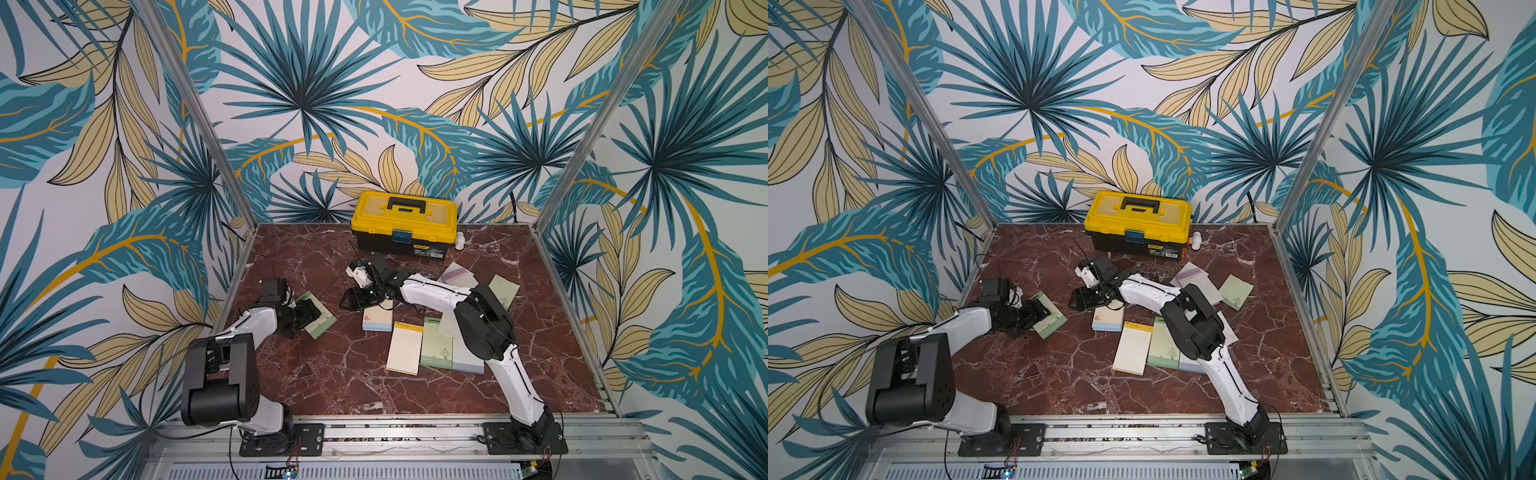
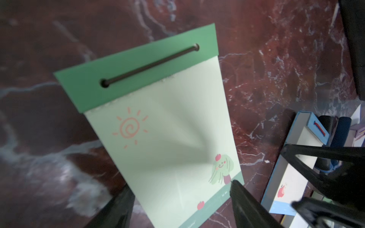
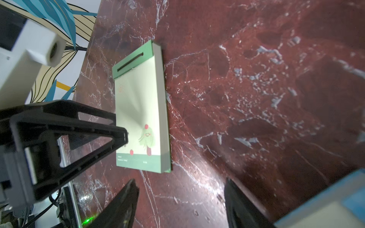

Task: Tear off pages from different memo pads
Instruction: Move the memo pad to the center of the board.

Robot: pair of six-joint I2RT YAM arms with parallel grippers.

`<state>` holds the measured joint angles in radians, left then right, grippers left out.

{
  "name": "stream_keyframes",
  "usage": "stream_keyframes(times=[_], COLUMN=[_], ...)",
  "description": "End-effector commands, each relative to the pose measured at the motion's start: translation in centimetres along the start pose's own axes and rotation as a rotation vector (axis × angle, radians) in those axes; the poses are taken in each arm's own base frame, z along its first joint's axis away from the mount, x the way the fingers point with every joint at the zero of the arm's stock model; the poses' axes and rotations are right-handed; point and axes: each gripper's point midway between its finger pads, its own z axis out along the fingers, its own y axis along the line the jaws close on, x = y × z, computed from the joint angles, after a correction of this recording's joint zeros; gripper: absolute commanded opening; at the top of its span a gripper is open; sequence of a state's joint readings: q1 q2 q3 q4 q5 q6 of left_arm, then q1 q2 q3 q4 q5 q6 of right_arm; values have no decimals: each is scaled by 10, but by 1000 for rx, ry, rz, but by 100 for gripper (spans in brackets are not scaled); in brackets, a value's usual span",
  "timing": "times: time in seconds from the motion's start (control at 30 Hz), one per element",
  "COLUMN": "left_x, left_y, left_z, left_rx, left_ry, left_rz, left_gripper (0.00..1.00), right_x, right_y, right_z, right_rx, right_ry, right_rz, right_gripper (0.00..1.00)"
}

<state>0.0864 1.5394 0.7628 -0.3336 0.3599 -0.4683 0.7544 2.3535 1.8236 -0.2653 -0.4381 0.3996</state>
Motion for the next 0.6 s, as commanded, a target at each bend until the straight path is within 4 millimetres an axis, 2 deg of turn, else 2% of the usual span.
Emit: stream_keyframes(times=[0.0, 0.2, 0.23, 0.43, 0.57], left_x=[23, 31, 32, 44, 60], left_y=[2, -12, -14, -26, -35], left_z=[19, 31, 33, 41, 41], left_rx=[-14, -9, -8, 10, 25], left_ry=[95, 131, 136, 165, 188], left_rz=[23, 62, 64, 74, 82], left_gripper=[73, 70, 69, 65, 61], right_x=[3, 19, 13, 23, 38], right_y=[3, -4, -1, 3, 8], right_z=[10, 16, 16, 11, 1], right_rx=[-32, -37, -54, -75, -58], right_ry=[12, 45, 16, 11, 23], right_rz=[23, 62, 50, 70, 69], right_gripper=[66, 57, 56, 35, 34])
